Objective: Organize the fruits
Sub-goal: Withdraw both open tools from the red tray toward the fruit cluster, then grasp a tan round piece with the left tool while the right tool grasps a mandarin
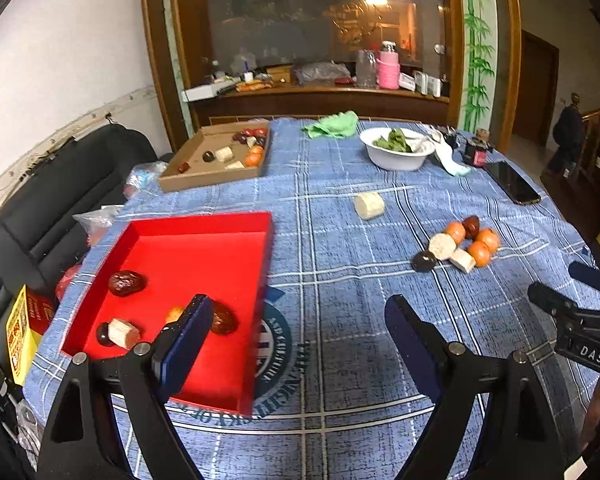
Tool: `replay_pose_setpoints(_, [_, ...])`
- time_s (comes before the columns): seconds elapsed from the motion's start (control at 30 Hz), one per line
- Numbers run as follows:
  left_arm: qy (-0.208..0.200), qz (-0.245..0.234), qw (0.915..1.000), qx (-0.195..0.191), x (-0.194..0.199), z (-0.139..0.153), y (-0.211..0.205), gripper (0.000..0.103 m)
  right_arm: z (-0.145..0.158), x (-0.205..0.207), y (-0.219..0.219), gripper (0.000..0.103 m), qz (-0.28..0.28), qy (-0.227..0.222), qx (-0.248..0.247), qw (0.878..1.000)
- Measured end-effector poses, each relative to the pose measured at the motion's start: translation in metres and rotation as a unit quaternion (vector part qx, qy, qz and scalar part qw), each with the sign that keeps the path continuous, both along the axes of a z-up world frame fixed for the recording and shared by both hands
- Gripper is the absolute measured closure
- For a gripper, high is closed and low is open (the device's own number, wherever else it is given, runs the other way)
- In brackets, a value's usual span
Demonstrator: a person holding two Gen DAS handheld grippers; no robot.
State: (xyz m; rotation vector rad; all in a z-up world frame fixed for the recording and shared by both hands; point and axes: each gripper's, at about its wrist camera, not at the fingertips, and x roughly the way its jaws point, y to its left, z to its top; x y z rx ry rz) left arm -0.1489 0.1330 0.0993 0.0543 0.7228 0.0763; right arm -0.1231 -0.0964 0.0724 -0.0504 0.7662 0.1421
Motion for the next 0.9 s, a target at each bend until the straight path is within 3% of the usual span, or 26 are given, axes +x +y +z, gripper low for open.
replay_pose_setpoints(0.27, [0.013,-0.018,0.9998,-0.003,0.004,-0.006,-0.009,0.02,-0.002,0.001,0.001,0.016,-0.02,-0.015,-0.06,0.998])
replay_pose_setpoints(0.67, [0.037,-0.024,0.9984,-0.036,0.014,-0.014,-0.005,0.02,-0.005,0.005,-0.004,0.016,-0.025,-0.006,-0.063,0.998])
replay_pose_setpoints(0.8, [0.066,-0.034,0.9944,-0.076,0.02,-0.024,-0.001,0.02,-0.005,0.016,-0.026,0.016,-0.019,0.015,-0.01,1.0])
replay_pose_setpoints(0.9, [0.071,-0.036,0.9935,-0.081,0.022,-0.028,-0.002,0.02,-0.009,0.029,-0.054,0.016,-0.02,0.041,0.053,0.998])
